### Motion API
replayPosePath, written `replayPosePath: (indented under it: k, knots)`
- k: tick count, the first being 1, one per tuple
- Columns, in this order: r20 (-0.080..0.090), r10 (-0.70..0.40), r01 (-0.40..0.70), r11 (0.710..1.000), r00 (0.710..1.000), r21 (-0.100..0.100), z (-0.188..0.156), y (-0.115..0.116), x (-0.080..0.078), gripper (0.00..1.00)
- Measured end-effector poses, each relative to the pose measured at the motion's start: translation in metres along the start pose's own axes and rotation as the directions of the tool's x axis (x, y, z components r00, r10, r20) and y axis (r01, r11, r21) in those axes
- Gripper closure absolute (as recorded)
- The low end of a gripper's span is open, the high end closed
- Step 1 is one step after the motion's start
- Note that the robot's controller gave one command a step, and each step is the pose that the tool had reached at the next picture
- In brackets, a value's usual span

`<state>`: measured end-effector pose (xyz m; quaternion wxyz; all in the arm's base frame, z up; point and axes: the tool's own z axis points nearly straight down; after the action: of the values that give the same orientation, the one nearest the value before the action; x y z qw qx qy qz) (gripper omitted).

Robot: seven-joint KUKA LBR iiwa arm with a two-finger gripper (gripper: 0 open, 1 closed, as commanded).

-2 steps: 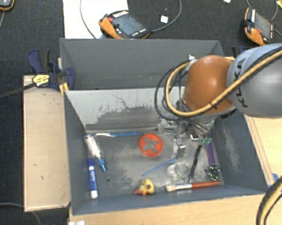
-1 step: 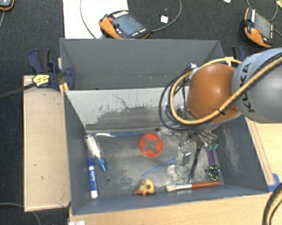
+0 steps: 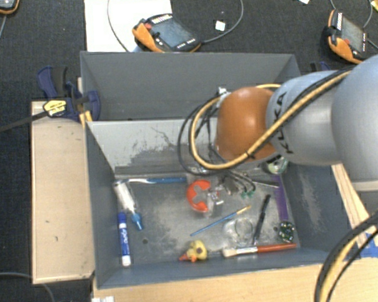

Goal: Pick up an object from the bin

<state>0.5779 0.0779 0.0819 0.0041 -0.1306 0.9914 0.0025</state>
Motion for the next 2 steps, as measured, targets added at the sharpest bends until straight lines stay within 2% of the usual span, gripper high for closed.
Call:
replayPosePath:
  k: [1, 2]
  knots:
    - [0.007, -0.084, 0.084, 0.996, 0.996, 0.007, 0.0001, -0.0194, 0.0054, 0.0]
    - [0.005, -0.069, 0.069, 0.998, 0.998, 0.006, 0.0002, -0.0217, 0.0091, 0.0]
